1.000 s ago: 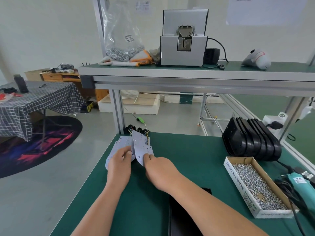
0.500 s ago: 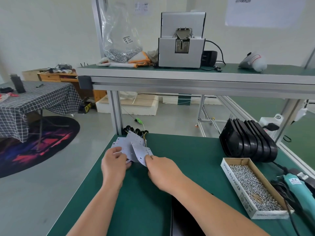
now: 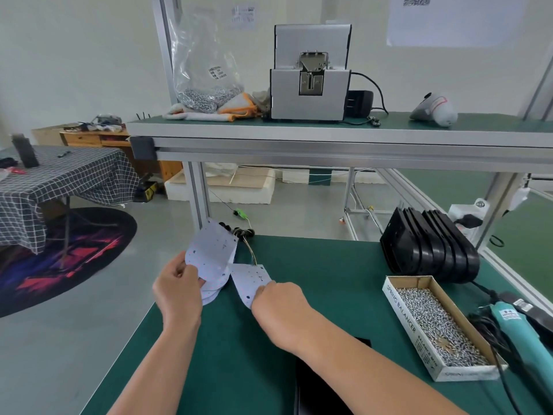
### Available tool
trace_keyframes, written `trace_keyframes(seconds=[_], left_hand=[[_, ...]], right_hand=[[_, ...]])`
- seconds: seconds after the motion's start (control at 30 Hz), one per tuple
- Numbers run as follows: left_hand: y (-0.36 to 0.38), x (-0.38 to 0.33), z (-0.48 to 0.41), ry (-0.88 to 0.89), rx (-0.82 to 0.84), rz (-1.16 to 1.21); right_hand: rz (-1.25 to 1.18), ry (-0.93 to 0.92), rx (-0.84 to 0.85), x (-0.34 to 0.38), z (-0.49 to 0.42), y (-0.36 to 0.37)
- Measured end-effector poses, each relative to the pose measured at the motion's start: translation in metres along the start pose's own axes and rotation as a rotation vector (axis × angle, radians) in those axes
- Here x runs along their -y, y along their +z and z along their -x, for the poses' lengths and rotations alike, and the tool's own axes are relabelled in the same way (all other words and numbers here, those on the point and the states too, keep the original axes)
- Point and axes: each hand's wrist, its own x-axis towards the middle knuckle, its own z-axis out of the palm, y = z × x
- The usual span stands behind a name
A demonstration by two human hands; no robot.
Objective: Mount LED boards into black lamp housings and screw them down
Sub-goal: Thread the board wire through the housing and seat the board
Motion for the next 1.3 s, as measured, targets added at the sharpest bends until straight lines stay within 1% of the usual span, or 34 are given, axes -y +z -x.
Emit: trace_keyframes(seconds=[0.07, 0.13, 0.2, 0.3, 0.37, 0.43, 0.57, 0.63, 0.7, 0.73, 0.8, 0.9, 0.97, 1.1, 1.2, 1.3], left_hand=[[-0.005, -0.004, -0.003, 0.015, -0.001, 0.032], [-0.003, -0.005, -0.003, -0.03, 0.028, 0.114], [0.003, -0.004, 0.003, -0.159, 0.148, 0.221], [0.009, -0.004, 0.015, -0.338, 0.413, 0.314], [0.008, -0.005, 0.019, -0.4, 0.521, 0.344], [0.005, -0.007, 0.019, -0.426, 0.581, 0.368], [0.001, -0.016, 0.026, -0.444, 0.659, 0.279], [0.0, -0.021, 0.033, -0.45, 0.744, 0.18], [0.001, -0.025, 0.043, -0.443, 0.842, 0.094], [0.001, -0.028, 0.047, -0.436, 0.877, 0.057], [0.002, -0.032, 0.056, -0.432, 0.908, 0.005], [0.001, -0.038, 0.064, -0.448, 0.94, -0.01], [0.0, -0.042, 0.067, -0.449, 0.968, 0.001], [-0.002, -0.043, 0.069, -0.481, 0.944, 0.221], [0.003, -0.037, 0.071, -0.522, 0.875, 0.309], [0.012, -0.033, 0.078, -0.552, 0.84, 0.305]], right_hand=[[0.016, -0.018, 0.025, 0.001, 0.0, 0.004], [0.004, -0.011, 0.033, 0.002, -0.001, 0.005], [-0.079, 0.007, -0.002, 0.005, -0.004, 0.008], [-0.178, -0.003, -0.068, 0.004, -0.004, 0.01], [-0.264, 0.014, -0.058, -0.006, -0.002, 0.007], [-0.395, 0.071, -0.072, -0.022, 0.001, 0.003], [-0.64, 0.312, -0.233, -0.064, 0.009, 0.007], [-0.76, 0.428, -0.318, -0.08, 0.014, 0.013], [-0.945, 0.517, -0.394, -0.093, 0.019, 0.016], [-1.039, 0.543, -0.412, -0.098, 0.022, 0.017], [-1.151, 0.528, -0.458, -0.107, 0.026, 0.021], [-1.133, 0.421, -0.568, -0.116, 0.036, 0.025], [-1.057, 0.355, -0.577, -0.116, 0.043, 0.029], [-0.806, 0.383, -0.462, -0.108, 0.061, 0.033], [-0.7, 0.241, -0.404, -0.095, 0.077, 0.032], [-0.573, 0.128, -0.264, -0.077, 0.082, 0.029]])
